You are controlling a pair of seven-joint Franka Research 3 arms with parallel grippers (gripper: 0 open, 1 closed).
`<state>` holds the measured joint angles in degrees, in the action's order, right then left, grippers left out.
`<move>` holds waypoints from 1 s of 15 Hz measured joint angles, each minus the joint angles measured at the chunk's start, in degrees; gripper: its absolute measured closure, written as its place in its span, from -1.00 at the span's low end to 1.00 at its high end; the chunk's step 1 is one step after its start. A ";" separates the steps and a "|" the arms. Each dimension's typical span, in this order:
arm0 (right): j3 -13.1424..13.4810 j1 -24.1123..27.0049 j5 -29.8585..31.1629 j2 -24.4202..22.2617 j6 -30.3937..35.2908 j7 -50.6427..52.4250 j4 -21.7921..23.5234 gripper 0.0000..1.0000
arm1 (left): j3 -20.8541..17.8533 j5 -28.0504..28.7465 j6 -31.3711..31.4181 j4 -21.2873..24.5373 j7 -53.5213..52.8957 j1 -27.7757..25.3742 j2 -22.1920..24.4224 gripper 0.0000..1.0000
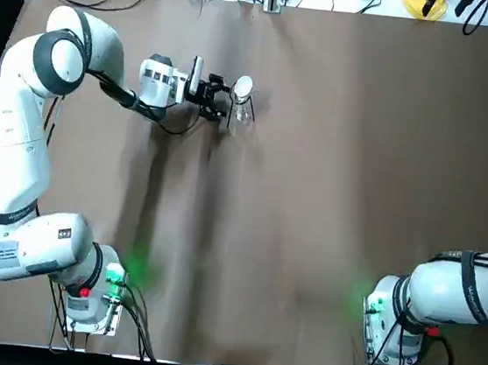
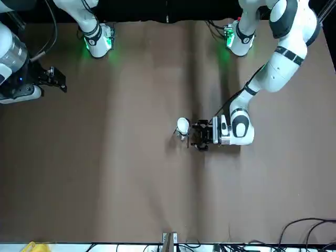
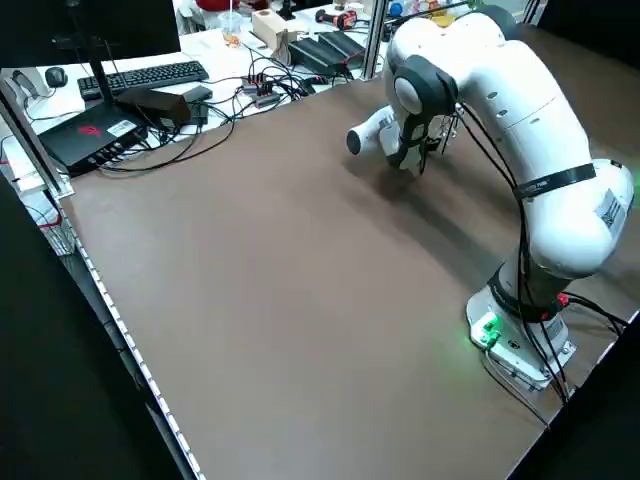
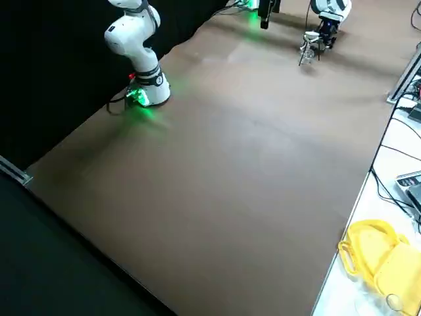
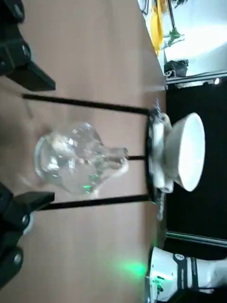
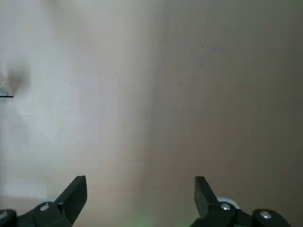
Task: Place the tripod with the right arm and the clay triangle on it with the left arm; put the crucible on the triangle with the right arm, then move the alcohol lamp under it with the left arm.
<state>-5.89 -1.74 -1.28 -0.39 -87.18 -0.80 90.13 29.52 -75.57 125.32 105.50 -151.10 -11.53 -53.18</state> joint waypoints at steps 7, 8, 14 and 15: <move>0.10 -0.26 0.49 -0.77 -0.57 -0.04 0.00 -1.00 | -0.71 8.33 -0.42 -1.29 4.89 -6.56 4.34 -0.98; 0.05 -0.40 0.49 -0.77 -0.70 -0.05 0.01 -1.00 | -0.64 10.53 -0.47 -1.70 8.42 -7.30 5.71 -0.98; -0.06 -1.40 0.39 -1.22 -1.88 -0.18 0.03 -1.00 | -0.37 24.67 -2.03 -5.60 31.15 -8.68 15.01 -0.98; -0.14 -1.93 0.39 -1.29 -1.88 -0.21 0.07 -1.00 | -0.38 26.09 -2.08 -6.07 33.96 -8.77 16.57 -0.98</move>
<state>-6.03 -3.67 -0.89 -1.68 -89.06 -1.01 90.20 29.14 -49.48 123.24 99.44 -117.14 -20.30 -36.60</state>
